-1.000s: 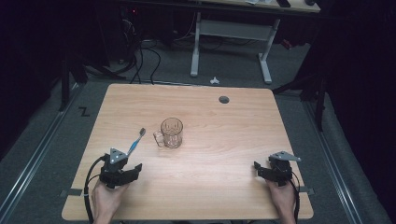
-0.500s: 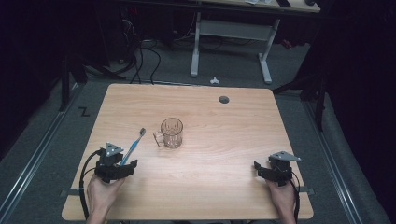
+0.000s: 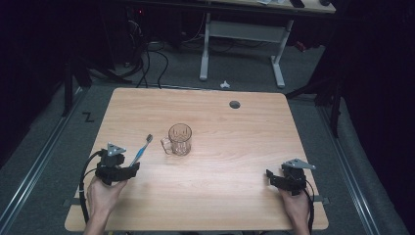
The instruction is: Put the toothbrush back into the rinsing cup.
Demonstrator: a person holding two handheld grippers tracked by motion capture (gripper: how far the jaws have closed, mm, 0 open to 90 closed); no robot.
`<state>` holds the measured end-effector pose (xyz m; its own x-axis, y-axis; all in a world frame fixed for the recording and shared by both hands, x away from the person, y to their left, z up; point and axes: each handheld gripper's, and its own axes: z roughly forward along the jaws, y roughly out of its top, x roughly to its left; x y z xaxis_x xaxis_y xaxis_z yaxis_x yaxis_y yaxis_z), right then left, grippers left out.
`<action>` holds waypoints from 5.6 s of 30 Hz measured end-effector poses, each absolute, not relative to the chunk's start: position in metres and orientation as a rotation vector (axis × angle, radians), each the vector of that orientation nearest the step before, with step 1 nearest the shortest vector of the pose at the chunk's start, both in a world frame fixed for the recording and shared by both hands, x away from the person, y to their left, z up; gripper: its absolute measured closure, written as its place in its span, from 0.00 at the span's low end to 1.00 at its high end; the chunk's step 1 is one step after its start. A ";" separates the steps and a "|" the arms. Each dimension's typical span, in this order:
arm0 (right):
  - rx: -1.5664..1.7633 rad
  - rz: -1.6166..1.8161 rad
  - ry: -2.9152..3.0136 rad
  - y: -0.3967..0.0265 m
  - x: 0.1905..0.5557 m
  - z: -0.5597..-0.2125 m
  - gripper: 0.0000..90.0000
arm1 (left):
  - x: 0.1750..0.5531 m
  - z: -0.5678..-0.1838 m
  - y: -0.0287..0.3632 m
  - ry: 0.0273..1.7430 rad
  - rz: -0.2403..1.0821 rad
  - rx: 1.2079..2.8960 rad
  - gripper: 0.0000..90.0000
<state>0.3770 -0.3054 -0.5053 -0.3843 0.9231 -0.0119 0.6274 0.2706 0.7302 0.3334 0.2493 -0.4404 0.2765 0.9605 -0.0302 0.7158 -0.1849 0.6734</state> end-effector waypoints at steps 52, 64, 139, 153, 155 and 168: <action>1.400 0.903 2.108 -0.305 0.377 -0.505 0.34 | 0.421 -0.450 0.249 1.577 0.470 2.155 0.61; 1.400 0.904 2.108 -0.305 0.377 -0.505 0.34 | 0.433 -0.462 0.252 1.611 0.411 2.132 0.62; 1.398 0.900 2.109 -0.305 0.377 -0.505 0.34 | 0.402 -0.424 0.250 1.424 0.365 1.937 0.88; 1.399 0.903 2.109 -0.305 0.377 -0.505 0.34 | 0.389 -0.411 0.252 1.386 0.370 1.878 0.88; 1.399 0.902 2.109 -0.305 0.377 -0.505 0.34 | 0.388 -0.410 0.251 1.383 0.366 1.880 0.88; 1.405 0.913 2.107 -0.306 0.377 -0.505 0.34 | 0.388 -0.390 0.226 1.280 0.429 1.902 0.89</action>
<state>0.3774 -0.3062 -0.5052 -0.3831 0.9237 -0.0040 0.6291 0.2641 0.7311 0.3881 0.2257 -0.3903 0.4337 0.8895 -0.1439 0.6231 -0.1808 0.7609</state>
